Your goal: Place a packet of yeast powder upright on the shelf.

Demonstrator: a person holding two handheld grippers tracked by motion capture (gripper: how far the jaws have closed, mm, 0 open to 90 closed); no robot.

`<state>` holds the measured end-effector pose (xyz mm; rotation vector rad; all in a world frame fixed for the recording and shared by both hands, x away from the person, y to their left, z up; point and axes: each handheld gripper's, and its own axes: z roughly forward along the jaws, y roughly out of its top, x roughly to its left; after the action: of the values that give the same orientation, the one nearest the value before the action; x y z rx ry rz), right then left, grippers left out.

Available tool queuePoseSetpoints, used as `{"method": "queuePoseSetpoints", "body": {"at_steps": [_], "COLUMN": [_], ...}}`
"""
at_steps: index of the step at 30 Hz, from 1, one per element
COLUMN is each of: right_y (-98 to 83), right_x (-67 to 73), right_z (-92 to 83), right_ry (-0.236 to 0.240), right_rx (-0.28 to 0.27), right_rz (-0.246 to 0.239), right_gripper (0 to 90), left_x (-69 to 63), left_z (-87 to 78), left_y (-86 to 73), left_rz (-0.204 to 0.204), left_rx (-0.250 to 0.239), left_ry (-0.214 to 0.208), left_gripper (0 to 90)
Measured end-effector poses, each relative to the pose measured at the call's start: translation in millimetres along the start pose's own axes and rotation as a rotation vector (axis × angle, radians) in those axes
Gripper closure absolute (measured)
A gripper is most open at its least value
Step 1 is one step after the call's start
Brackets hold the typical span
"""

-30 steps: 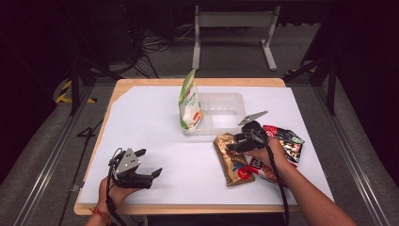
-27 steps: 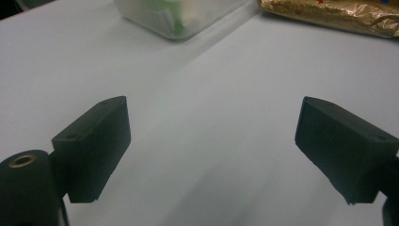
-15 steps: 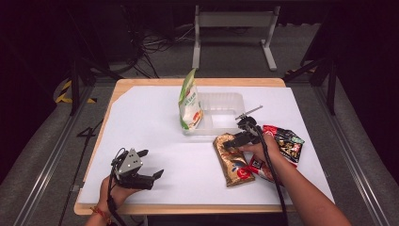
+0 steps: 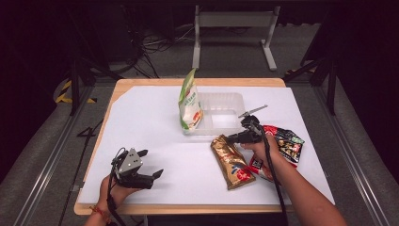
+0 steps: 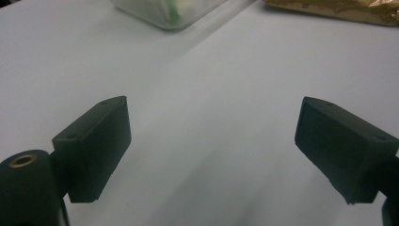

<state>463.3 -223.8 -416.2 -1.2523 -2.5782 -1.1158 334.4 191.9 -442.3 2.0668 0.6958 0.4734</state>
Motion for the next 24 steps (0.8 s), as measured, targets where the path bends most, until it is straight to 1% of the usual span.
{"method": "queuePoseSetpoints", "body": {"at_steps": [1, 2, 4, 7, 10, 12, 18, 24], "right_y": [0.0, 0.1, 0.4, 0.0, -0.3, 0.1, 2.1, 4.7], "right_x": [0.0, 1.8, 5.8, 12.0, 20.7, 27.8, 42.4, 58.0], "right_z": [0.0, -1.6, -6.5, -14.4, -27.1, -36.9, -64.7, -85.3], "right_ry": [0.000, 0.007, 0.029, 0.039, 0.055, 0.053, 0.079, 0.093], "right_rx": [0.000, -0.005, -0.022, -0.048, -0.097, -0.130, -0.234, -0.300], "right_rz": [0.000, -0.013, -0.030, -0.051, -0.078, -0.104, -0.152, -0.207], "right_gripper": [77.2, 77.9, 79.1, 80.6, 81.9, 82.9, 84.9, 87.1], "left_x": [0.3, 0.6, 0.7, 0.6, 0.6, 0.6, 0.4, 0.4], "left_z": [-0.3, -0.4, -0.8, -1.1, -0.8, -0.7, -0.7, -1.6], "left_y": [-0.1, -0.2, -0.4, -0.4, -0.4, -0.2, -0.1, 0.3], "left_rz": [-0.004, -0.006, -0.010, -0.010, -0.012, -0.013, -0.019, -0.025], "left_rx": [-0.003, -0.006, -0.007, -0.012, -0.007, -0.010, -0.012, -0.018], "left_ry": [0.003, 0.002, 0.000, 0.001, -0.001, 0.001, -0.001, -0.002], "left_gripper": [11.9, 11.9, 12.0, 12.0, 11.9, 12.0, 12.0, 11.9]}}
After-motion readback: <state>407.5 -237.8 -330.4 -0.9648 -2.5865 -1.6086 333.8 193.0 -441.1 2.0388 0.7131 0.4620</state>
